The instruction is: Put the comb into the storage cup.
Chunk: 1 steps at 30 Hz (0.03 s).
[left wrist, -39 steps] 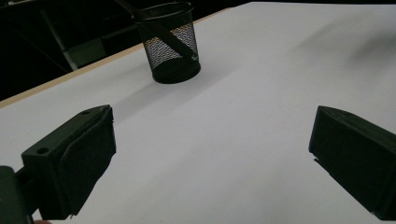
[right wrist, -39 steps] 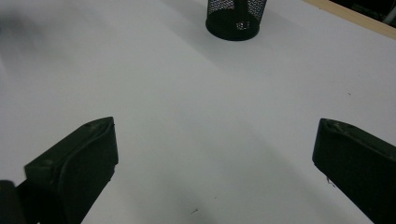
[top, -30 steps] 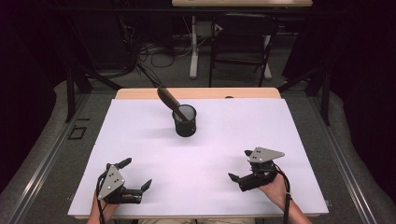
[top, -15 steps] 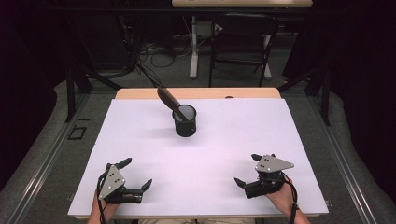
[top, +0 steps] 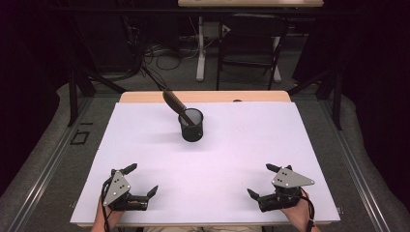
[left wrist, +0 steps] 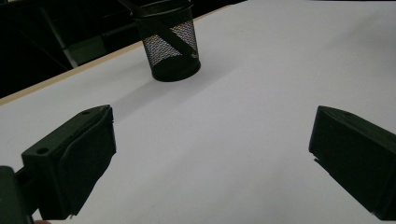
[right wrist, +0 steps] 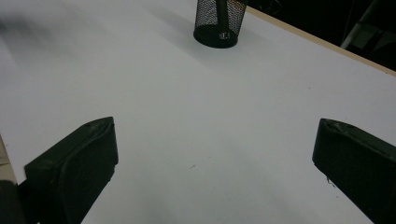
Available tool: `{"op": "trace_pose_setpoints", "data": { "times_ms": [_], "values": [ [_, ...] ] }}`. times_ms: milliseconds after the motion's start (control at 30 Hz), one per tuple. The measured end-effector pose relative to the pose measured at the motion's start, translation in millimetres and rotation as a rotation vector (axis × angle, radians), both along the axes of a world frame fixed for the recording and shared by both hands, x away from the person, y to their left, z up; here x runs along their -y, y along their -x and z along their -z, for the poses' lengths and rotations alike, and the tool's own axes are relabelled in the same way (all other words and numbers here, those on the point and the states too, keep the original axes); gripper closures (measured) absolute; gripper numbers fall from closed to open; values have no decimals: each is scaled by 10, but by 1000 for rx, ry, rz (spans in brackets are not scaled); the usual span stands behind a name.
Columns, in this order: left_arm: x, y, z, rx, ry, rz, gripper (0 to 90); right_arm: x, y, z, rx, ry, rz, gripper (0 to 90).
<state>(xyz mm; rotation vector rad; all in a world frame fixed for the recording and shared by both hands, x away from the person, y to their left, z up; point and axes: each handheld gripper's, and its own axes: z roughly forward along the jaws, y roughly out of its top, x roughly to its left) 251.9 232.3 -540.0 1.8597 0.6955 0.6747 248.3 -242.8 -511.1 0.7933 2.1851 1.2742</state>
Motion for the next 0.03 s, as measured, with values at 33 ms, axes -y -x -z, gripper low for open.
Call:
{"op": "trace_pose_setpoints", "data": {
  "times_ms": [33],
  "values": [
    [0, 0, 0, 0, 0, 1, 7, 2, -1, -3, 4, 0, 1, 0]
  ]
}}
